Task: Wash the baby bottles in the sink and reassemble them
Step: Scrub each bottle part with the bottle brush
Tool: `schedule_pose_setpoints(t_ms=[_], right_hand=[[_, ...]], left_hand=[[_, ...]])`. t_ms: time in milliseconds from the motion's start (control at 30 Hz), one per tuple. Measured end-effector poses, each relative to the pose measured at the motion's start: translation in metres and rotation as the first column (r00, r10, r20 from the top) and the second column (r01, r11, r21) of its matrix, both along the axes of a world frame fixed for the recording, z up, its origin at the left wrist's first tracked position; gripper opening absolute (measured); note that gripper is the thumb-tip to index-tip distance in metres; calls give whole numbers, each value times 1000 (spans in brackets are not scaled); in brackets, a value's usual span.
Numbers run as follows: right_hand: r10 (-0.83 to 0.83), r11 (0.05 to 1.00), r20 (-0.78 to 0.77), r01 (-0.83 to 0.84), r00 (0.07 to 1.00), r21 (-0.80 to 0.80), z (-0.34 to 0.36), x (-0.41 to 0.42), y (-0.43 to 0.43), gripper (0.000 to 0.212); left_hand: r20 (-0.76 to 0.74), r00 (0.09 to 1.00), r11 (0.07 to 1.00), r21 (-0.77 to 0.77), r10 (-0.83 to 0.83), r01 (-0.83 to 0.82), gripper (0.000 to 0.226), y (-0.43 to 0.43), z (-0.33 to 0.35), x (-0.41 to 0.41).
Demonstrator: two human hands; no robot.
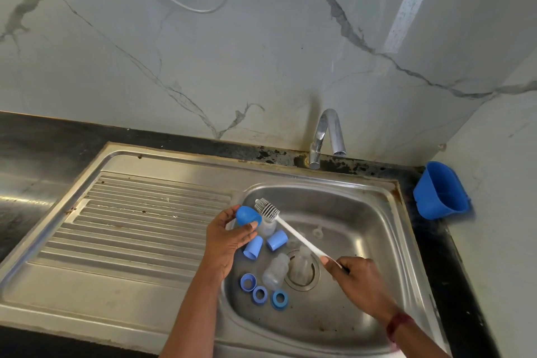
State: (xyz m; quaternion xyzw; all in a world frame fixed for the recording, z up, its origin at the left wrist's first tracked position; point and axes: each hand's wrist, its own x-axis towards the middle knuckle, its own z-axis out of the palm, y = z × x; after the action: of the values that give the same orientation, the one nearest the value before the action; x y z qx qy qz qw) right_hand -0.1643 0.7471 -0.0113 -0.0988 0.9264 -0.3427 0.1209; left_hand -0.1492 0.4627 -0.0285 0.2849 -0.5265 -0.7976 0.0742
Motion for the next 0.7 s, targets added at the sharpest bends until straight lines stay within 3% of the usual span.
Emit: schedule_pose_setpoints(t_ms=[133,333,600,700], right_hand=[[50,994,-13,-49,999,97,-1,-4,3,63],[44,993,-37,-40,998,111,-5,-7,-7,62],[70,992,-14,-68,997,104,1,-7,0,63],[73,992,-2,-72,997,105,1,-5,2,62]], left_hand=[[4,1000,956,-293,-20,20,53,-2,-4,-1],[37,985,753,-641,-167,151,54,12,-13,-6],[6,1000,777,-629,1,3,53,1,-5,-3],[-5,1000,806,-592,-20,13,51,-2,-1,-2]])
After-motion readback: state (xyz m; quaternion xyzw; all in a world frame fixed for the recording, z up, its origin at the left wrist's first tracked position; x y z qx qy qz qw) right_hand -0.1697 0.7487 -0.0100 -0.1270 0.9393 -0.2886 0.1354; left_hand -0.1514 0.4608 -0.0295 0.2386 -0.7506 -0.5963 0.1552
